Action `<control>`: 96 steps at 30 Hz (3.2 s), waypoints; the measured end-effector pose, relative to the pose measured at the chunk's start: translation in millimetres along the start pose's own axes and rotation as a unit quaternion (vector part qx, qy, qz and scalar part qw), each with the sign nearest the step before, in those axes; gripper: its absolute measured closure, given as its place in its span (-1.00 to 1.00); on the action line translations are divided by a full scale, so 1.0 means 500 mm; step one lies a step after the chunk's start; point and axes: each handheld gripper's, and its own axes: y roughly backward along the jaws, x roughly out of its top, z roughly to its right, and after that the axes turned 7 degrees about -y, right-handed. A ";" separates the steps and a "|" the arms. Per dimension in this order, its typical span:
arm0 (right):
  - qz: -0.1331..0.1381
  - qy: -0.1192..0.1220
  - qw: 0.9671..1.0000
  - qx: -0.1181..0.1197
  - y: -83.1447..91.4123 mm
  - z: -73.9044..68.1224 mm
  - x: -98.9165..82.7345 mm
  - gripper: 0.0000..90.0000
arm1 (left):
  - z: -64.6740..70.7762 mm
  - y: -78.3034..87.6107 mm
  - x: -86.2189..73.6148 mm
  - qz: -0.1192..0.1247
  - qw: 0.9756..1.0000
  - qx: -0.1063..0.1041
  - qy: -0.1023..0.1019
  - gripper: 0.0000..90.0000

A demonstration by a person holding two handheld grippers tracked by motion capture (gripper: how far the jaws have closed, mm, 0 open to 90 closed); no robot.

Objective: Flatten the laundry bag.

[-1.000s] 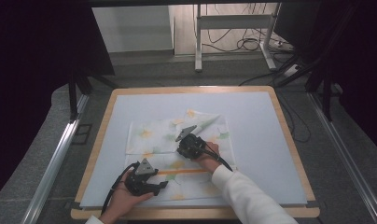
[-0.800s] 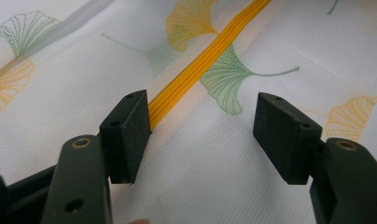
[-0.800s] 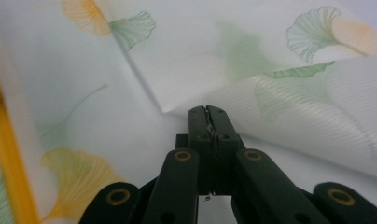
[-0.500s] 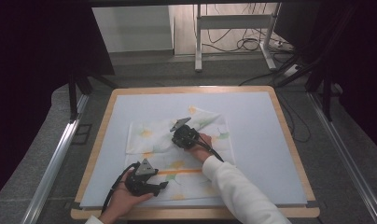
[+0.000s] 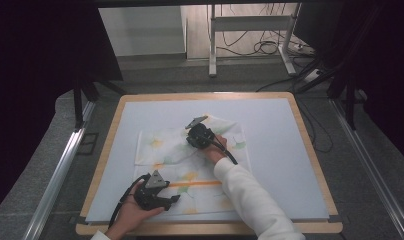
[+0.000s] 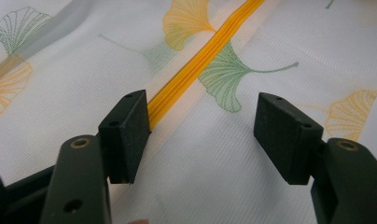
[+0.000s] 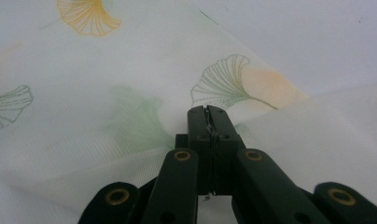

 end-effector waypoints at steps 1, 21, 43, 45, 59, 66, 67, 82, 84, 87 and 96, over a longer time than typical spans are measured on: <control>0.000 0.000 1.000 0.004 0.011 0.004 -0.003 0.94 | 0.000 0.000 0.000 0.000 1.000 -0.001 0.000 -0.21; -0.049 0.081 0.992 0.082 0.037 -0.082 0.020 0.02 | 0.001 -0.001 0.001 -0.003 1.000 0.000 -0.006 -0.23; -0.123 0.153 0.977 0.082 0.020 -0.079 0.020 0.41 | 0.002 -0.001 0.002 -0.006 1.000 0.000 -0.009 -0.24; -0.124 0.151 0.978 0.078 0.017 -0.078 0.023 0.62 | 0.001 -0.001 0.002 -0.006 1.000 -0.001 -0.009 -0.24; -0.081 0.124 0.988 0.051 0.021 -0.055 0.047 0.96 | 0.001 -0.001 0.002 -0.007 1.000 -0.001 -0.011 -0.26; -0.056 0.091 0.994 0.028 0.011 -0.027 0.083 0.96 | 0.002 -0.001 0.002 -0.007 1.000 -0.001 -0.012 -0.26; -0.053 0.082 0.995 0.022 0.004 -0.019 0.095 0.96 | 0.002 -0.001 0.003 -0.008 1.000 -0.001 -0.014 -0.26; -0.033 0.040 0.999 -0.017 -0.050 0.040 0.156 0.95 | -0.001 -0.001 0.003 -0.009 1.000 -0.006 -0.017 -0.26; -0.031 0.038 0.998 -0.027 -0.057 0.047 0.161 0.86 | -0.001 -0.001 0.003 -0.009 1.000 -0.006 -0.016 -0.27; -0.031 0.044 0.996 -0.075 -0.069 0.055 0.170 0.40 | -0.001 -0.001 0.003 -0.010 1.000 -0.006 -0.017 -0.27; 0.024 0.027 0.992 -0.118 -0.016 0.060 0.185 0.00 | -0.002 -0.001 0.003 -0.010 1.000 -0.008 -0.018 -0.27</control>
